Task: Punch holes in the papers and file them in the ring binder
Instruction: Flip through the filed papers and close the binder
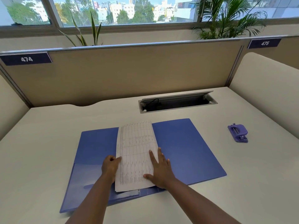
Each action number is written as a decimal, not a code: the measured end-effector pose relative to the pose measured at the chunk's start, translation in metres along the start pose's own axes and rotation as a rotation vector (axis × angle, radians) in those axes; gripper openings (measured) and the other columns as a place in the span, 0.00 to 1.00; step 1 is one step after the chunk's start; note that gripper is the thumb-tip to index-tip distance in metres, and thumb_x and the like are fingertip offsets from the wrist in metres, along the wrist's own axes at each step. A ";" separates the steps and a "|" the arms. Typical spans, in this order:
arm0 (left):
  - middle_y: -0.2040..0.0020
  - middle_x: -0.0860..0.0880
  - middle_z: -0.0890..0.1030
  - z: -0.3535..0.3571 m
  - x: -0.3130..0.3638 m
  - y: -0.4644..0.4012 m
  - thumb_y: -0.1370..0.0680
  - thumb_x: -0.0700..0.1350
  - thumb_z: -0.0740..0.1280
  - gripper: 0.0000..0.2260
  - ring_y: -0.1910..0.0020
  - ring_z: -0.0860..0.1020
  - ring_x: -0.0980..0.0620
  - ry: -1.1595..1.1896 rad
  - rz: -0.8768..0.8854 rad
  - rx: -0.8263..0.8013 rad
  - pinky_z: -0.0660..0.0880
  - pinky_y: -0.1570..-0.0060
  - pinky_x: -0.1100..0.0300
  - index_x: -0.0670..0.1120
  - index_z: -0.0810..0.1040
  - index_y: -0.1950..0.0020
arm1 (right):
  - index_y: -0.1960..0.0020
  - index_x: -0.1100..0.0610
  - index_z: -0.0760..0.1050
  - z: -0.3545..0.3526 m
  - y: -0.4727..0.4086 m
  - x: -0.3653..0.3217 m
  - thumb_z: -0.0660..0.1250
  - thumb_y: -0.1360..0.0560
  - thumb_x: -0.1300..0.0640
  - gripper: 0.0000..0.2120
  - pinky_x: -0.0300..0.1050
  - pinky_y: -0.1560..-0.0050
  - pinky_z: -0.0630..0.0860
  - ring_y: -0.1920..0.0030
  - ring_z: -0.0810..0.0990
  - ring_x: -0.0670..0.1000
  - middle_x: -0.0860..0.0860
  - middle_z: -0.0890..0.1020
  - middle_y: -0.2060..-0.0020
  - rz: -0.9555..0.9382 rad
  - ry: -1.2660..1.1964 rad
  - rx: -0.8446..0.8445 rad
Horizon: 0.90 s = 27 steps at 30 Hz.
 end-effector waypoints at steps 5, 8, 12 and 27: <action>0.56 0.40 0.76 -0.004 0.009 0.002 0.23 0.42 0.63 0.05 0.61 0.74 0.45 0.028 0.056 0.138 0.73 0.61 0.54 0.43 0.69 0.55 | 0.25 0.48 0.33 -0.005 -0.001 -0.001 0.54 0.33 0.27 0.48 0.56 0.26 0.40 0.23 0.40 0.55 0.54 0.33 0.25 0.019 -0.142 -0.021; 0.60 0.42 0.77 -0.016 0.022 0.006 0.22 0.39 0.60 0.05 0.64 0.77 0.43 0.092 0.096 0.218 0.75 0.65 0.54 0.43 0.70 0.47 | 0.25 0.45 0.37 -0.014 -0.001 0.002 0.47 0.39 0.22 0.50 0.55 0.25 0.47 0.23 0.46 0.54 0.52 0.41 0.23 0.089 -0.440 0.081; 0.48 0.39 0.78 -0.047 0.046 0.012 0.24 0.40 0.59 0.13 0.49 0.75 0.37 -0.307 0.240 0.492 0.72 0.50 0.47 0.44 0.73 0.40 | 0.24 0.49 0.43 -0.023 -0.002 0.011 0.54 0.24 0.40 0.35 0.51 0.26 0.53 0.24 0.54 0.52 0.49 0.53 0.24 0.119 -0.670 0.180; 0.56 0.39 0.73 -0.122 0.076 0.002 0.27 0.45 0.66 0.09 0.55 0.72 0.39 -0.353 0.074 0.369 0.67 0.54 0.53 0.39 0.74 0.60 | 0.33 0.26 0.36 -0.021 0.026 0.039 0.55 0.38 0.23 0.41 0.49 0.29 0.57 0.26 0.48 0.44 0.40 0.42 0.26 -0.358 -0.179 0.376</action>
Point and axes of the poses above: each hand's wrist, its own y-axis away from the middle knuckle, its own z-axis out of the palm, x = y × z, the point moved 2 cm from there along -y, towards the middle knuckle
